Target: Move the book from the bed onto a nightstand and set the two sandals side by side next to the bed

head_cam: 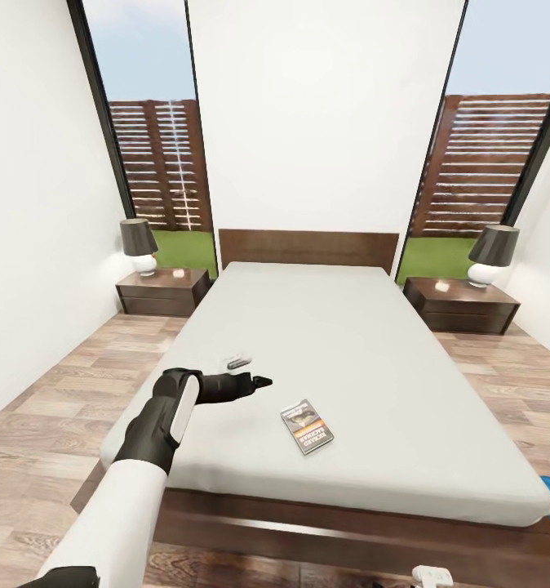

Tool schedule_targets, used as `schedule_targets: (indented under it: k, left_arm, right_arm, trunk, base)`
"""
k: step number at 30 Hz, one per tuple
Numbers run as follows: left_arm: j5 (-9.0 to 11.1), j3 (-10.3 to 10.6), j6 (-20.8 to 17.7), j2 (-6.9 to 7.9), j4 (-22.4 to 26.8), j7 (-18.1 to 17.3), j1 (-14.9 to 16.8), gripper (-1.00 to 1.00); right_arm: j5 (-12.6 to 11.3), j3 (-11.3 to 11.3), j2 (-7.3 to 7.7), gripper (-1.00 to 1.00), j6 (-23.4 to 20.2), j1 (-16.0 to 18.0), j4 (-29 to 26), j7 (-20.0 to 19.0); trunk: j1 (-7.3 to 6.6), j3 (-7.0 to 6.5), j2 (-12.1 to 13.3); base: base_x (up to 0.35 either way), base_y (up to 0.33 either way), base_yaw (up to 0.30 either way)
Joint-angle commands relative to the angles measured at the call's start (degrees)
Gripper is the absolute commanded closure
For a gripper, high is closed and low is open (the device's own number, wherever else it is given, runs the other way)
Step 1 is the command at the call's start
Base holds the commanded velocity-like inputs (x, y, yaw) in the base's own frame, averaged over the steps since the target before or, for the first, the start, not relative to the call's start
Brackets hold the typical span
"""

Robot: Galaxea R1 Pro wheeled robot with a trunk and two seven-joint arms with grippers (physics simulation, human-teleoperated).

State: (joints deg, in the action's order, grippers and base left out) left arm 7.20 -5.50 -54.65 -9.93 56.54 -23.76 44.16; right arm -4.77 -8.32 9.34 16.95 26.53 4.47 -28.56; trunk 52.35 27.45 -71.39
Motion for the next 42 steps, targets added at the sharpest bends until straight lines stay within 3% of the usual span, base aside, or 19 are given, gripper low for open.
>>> schedule_targets:
  k: [1, 17, 19, 20, 21, 25, 27, 28, 29, 32, 39, 42]
  left_arm:
    - [0.3, -0.2, -0.3, -0.07, 0.0, 0.0, 0.0, -1.0]
    - [0.4, -0.1, 0.3, -0.07, -1.8, 0.0, 0.0, -1.0]
    - [0.4, -0.1, 0.3, -0.07, -2.0, 0.0, 0.0, -1.0]
    - [0.4, -0.1, 0.3, -0.07, -2.1, -0.1, 0.0, -1.0]
    - [0.4, -0.1, 0.3, -0.07, -2.1, -0.1, 0.0, -1.0]
    - [0.4, 0.0, 0.4, -0.07, -2.3, -0.1, 0.0, -1.0]
    - [0.4, 0.0, 0.5, -0.07, -2.3, 0.0, 0.0, -1.0]
    - [0.4, 0.1, 1.1, -0.07, -3.4, 0.1, 0.0, -1.0]
    - [0.4, 0.1, 1.6, -0.07, -3.8, 0.1, 0.0, -1.0]
    - [0.4, 0.1, 2.5, -0.07, -4.4, 0.1, 0.0, -1.0]
    - [0.4, 0.1, 2.8, -0.07, -4.6, 0.1, 0.0, -1.0]
    - [0.4, 0.1, 2.8, -0.07, -4.6, 0.1, 0.0, -1.0]
  right_arm:
    - [-0.5, -0.2, 0.04, -1.0, 0.2, 0.1, 0.3, -0.4]
    - [-0.5, -0.2, 0.25, -1.0, 1.7, 0.1, 0.3, -0.9]
    - [-0.6, -0.2, 0.39, -1.0, 5.0, 0.1, 0.3, -0.9]
    - [-0.7, -0.2, 0.5, -1.0, 12.1, 0.1, 0.2, -0.9]
    - [-0.7, -0.3, 0.68, -1.0, 14.6, 0.1, 0.2, -0.9]
    - [-0.8, -0.7, 1.73, -1.0, 18.3, 0.1, -1.0, -0.9]
    - [-0.8, -0.8, 2.04, -1.0, 18.8, 0.1, -3.5, -0.9]
    - [-0.9, -0.4, 2.2, -1.0, 19.0, 0.1, -16.5, -0.9]
    - [-0.9, -0.4, 2.19, -1.0, 19.0, 0.1, -19.2, -0.9]
    - [-0.9, -0.5, 2.21, -1.0, 19.0, 0.1, -23.8, -0.9]
    - [-0.9, -1.3, 2.22, -1.0, 19.0, 0.1, -28.2, -0.6]
    - [-0.9, -4.2, 2.16, -1.0, 19.0, 0.1, -32.3, -0.4]
  trunk:
    - [0.01, 0.06, 0.0]
    - [0.01, 0.06, 0.0]
    - [0.01, 0.06, 0.0]
    - [0.01, 0.06, 0.0]
    - [0.01, 0.06, 0.0]
    - [0.01, 0.06, 0.0]
    - [0.01, 0.06, 0.0]
    - [0.01, 0.06, 0.0]
    - [0.01, 0.06, 0.0]
    - [0.01, 0.06, 0.0]
    - [0.01, 0.06, 0.0]
    - [0.01, 0.06, 0.0]
  base:
    - [0.076, 0.0, 0.0]
    - [0.242, 0.0, 0.0]
    - [0.051, 0.0, 0.0]
    - [0.013, 0.0, 0.0]
    - [0.008, 0.0, 0.0]
    - [0.004, 0.0, 0.0]
    - [0.001, 0.0, 0.0]
    - [0.0, 0.0, 0.0]
    - [0.0, 0.0, 0.0]
    - [0.0, 0.0, 0.0]
    - [0.0, 0.0, 0.0]
    - [0.0, 0.0, 0.0]
